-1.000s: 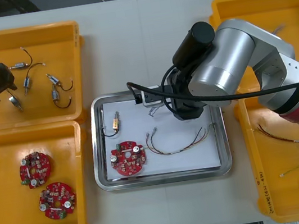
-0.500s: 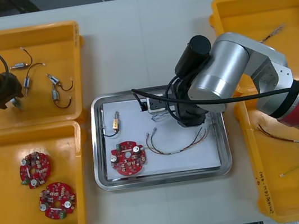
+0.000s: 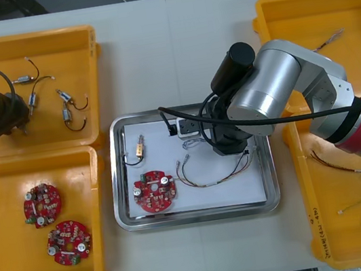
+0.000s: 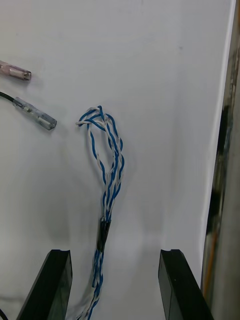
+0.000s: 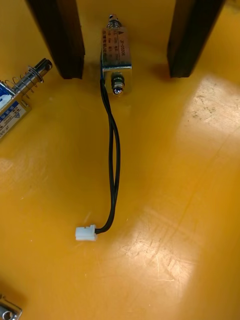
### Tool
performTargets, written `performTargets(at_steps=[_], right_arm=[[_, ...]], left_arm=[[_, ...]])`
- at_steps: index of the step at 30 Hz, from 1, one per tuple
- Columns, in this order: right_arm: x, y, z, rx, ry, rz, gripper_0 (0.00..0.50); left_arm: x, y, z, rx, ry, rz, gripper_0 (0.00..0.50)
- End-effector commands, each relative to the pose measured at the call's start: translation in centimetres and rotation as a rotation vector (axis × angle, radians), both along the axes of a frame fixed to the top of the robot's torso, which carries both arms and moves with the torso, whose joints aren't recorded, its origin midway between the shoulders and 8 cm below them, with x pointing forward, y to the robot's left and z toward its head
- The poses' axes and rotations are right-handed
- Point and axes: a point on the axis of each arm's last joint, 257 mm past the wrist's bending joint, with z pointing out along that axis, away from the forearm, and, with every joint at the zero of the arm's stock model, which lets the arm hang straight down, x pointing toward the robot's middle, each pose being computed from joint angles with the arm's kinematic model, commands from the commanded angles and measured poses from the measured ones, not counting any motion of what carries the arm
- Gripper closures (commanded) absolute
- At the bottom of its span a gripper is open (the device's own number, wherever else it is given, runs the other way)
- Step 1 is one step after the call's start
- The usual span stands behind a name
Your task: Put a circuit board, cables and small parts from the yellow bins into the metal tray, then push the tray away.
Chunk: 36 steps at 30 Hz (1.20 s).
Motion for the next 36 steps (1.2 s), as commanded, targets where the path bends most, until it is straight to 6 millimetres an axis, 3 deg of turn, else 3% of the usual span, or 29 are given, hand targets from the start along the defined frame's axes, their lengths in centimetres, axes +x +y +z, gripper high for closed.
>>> performTargets(at_steps=[1, 8, 13, 19, 22, 30, 36], right_arm=[[0.0, 0.4, 1.6, 0.013, -0.032, 0.038, 0.000], [-0.2, 0.5, 3.1, 0.020, -0.039, 0.032, 0.000], [-1.0, 0.0, 5.4, 0.032, -0.007, -0.011, 0.000], [-2.7, -2.4, 8.3, 0.038, 0.046, -0.102, 0.000], [-4.3, -4.6, 9.5, 0.065, 0.075, -0.213, 0.000], [-4.7, -6.5, 14.3, 0.277, -0.060, -0.426, 0.000], [-6.1, -10.0, 14.5, 0.412, -0.073, -0.663, 0.000]], left_arm=[[-0.5, 2.1, 0.3, 0.078, 0.007, -0.067, 0.498], [-0.5, 2.0, 0.3, 0.073, 0.007, -0.066, 0.500], [-0.4, 1.8, 1.2, 0.063, -0.001, -0.067, 0.500], [-1.2, 1.5, 4.5, 0.061, 0.009, -0.068, 0.499], [-1.7, 1.0, 7.1, 0.069, 0.000, -0.076, 0.499], [-3.5, -0.6, 11.1, 0.100, -0.004, -0.110, 0.499], [-5.7, -2.3, 13.6, 0.119, 0.007, -0.153, 0.497]])
